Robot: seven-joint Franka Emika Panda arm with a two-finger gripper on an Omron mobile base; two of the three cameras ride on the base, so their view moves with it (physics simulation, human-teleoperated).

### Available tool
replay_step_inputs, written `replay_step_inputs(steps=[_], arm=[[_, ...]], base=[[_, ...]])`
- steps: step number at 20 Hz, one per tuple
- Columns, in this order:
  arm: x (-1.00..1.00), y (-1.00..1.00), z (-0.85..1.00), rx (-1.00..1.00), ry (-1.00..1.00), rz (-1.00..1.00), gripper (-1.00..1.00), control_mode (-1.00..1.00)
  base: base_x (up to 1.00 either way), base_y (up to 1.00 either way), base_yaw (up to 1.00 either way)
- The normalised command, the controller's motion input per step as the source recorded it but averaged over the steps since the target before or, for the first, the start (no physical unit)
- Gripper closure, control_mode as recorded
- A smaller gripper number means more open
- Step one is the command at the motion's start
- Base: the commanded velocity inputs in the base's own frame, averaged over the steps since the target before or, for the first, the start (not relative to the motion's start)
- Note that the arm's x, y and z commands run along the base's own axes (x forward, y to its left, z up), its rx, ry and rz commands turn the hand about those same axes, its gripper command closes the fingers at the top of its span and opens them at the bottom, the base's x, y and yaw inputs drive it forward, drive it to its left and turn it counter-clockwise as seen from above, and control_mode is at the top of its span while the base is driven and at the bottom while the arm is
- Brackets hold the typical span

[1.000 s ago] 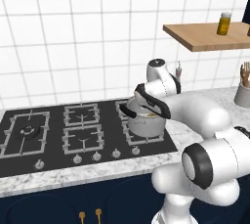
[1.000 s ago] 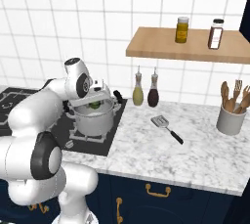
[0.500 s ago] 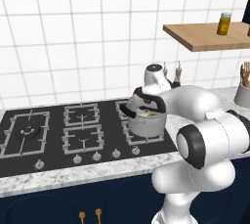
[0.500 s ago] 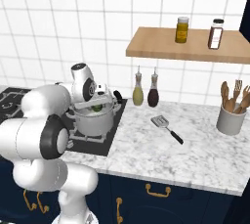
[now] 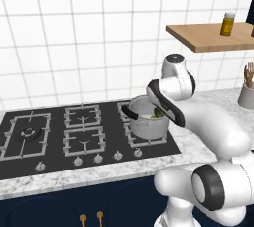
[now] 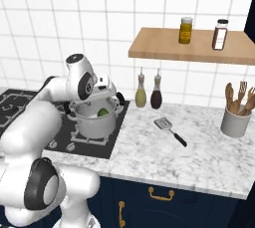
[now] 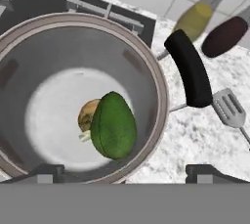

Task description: Put the onion and avocado in the pot. Retrieve the spatula and lightly stir the vegetables in the pot.

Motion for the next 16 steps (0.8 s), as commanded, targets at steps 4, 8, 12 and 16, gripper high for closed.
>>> replay_step_inputs(steps=[4,8,12,16], arm=[[-1.0,-0.99,0.02,0.0,-0.12,0.0,-1.0,-1.0],[-0.88,-1.0,-0.04,0.0,-0.04,0.0,-1.0,-1.0],[-0.54,-1.0,-0.11,0.0,0.0,0.0,-1.0,-1.0],[-0.13,-1.0,-0.04,0.03,0.0,0.0,-1.0,-1.0]], base=[[0.0,0.0,0.0],[0.0,0.0,0.0],[0.0,0.0,0.0],[0.0,0.0,0.0]])
